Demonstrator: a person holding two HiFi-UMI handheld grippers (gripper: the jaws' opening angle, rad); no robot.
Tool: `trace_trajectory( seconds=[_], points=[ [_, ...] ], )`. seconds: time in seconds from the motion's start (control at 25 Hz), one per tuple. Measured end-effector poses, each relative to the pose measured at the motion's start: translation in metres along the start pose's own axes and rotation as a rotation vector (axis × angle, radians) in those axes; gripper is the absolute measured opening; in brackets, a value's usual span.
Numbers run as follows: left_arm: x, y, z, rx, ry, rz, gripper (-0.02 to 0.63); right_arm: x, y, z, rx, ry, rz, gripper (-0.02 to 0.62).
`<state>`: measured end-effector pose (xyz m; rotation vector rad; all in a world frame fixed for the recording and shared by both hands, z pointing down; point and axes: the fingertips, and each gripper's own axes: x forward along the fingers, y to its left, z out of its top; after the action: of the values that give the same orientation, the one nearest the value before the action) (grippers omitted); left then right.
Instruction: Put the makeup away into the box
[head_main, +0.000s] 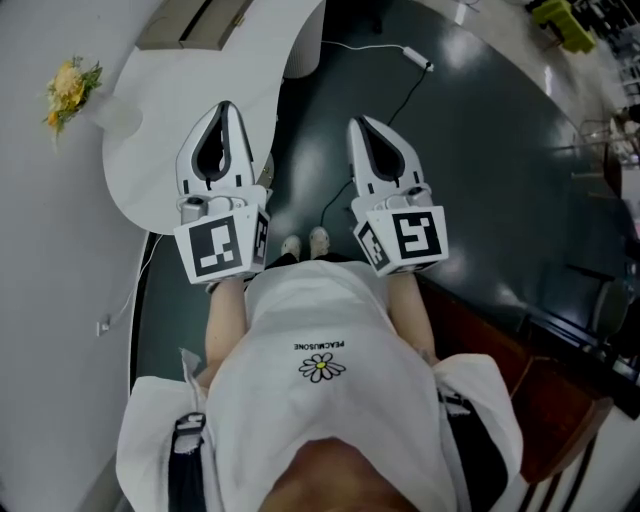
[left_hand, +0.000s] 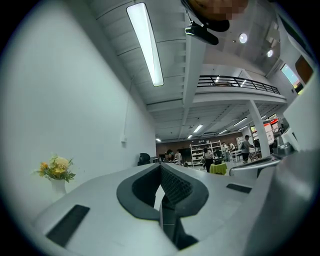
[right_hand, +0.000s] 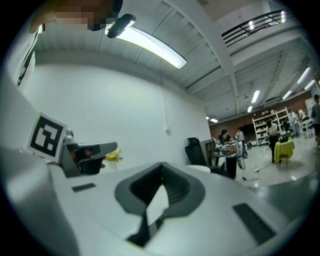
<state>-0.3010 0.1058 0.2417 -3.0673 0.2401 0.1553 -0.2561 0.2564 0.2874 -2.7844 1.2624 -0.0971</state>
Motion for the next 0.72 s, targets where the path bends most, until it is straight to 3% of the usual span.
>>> trace_trajectory(
  seconds=[0.32, 0.52, 0.72],
  points=[
    [0.014, -0.012, -0.007, -0.02, -0.018, 0.022, 0.019, -0.007, -0.033, -0.008, 0.012, -0.008, -0.019, 0.029],
    [0.035, -0.012, -0.005, -0.034, -0.033, 0.019, 0.02, -0.002, -0.041, -0.006, -0.04, -0.003, -0.025, 0.029],
    [0.064, -0.017, -0.006, 0.028, -0.039, -0.003, 0.018, 0.001, -0.064, -0.005, -0.06, -0.007, -0.067, 0.029]
  ],
)
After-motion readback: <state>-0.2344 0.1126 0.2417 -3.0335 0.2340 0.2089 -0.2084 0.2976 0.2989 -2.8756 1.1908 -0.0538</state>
